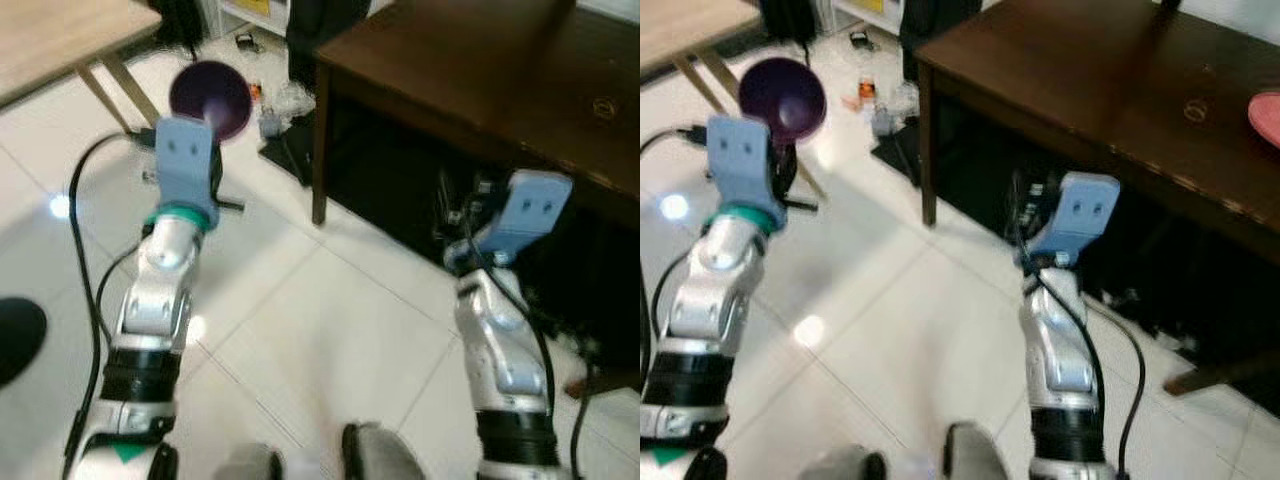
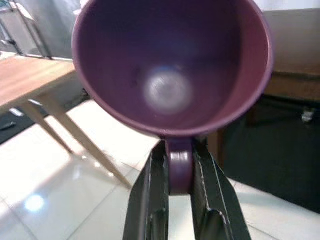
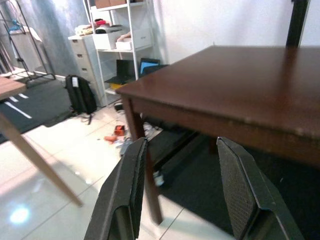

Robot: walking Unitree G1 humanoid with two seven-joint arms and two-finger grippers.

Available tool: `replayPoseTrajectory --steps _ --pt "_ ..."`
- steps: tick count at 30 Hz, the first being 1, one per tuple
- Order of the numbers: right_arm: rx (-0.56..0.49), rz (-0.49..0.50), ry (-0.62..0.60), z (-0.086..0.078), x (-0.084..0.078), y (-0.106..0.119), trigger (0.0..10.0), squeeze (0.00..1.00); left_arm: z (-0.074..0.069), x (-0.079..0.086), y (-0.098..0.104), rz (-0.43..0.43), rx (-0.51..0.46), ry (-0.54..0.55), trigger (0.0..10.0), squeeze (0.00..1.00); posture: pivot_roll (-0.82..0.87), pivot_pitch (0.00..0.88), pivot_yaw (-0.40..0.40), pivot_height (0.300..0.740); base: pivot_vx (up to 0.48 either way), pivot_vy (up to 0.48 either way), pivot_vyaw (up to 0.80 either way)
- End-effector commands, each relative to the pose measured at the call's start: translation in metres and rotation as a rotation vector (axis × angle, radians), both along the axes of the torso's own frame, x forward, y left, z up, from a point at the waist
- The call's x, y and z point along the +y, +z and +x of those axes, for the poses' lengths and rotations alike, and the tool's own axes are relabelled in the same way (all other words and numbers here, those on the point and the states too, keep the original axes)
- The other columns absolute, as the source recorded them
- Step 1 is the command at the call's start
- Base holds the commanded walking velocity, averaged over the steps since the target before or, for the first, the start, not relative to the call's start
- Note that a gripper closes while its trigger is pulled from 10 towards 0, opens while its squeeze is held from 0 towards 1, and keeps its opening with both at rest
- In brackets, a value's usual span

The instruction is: Setting the table

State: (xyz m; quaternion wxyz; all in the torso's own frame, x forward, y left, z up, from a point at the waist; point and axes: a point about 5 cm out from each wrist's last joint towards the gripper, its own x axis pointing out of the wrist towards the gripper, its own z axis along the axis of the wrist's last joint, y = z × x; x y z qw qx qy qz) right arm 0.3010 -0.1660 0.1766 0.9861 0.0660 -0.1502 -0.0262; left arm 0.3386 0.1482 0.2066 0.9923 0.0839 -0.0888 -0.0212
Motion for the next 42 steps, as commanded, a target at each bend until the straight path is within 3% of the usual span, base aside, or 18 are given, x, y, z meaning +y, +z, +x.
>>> replayPoseTrajectory --steps 1,18,42 --pt "0.008 0.018 0.011 -0.0009 0.0044 -0.0033 10.0 0.00 -0.0006 0.0086 -0.0025 0.009 0.003 0.032 10.0 0.00 0.04 0.031 0.044 0.740 0.472 0.000 0.00" --pt "0.011 0.001 0.029 0.0001 0.0066 -0.0037 10.0 0.00 0.0003 0.0085 -0.0017 0.009 0.000 0.033 10.0 0.00 0.04 0.027 0.043 0.740 0.472 0.000 0.05" --pt "-0.003 0.006 0.067 0.0007 0.0109 -0.0014 10.0 0.00 0.0000 0.0095 -0.0013 0.010 -0.001 0.038 10.0 0.00 0.05 0.035 0.041 0.740 0.472 0.000 0.79"
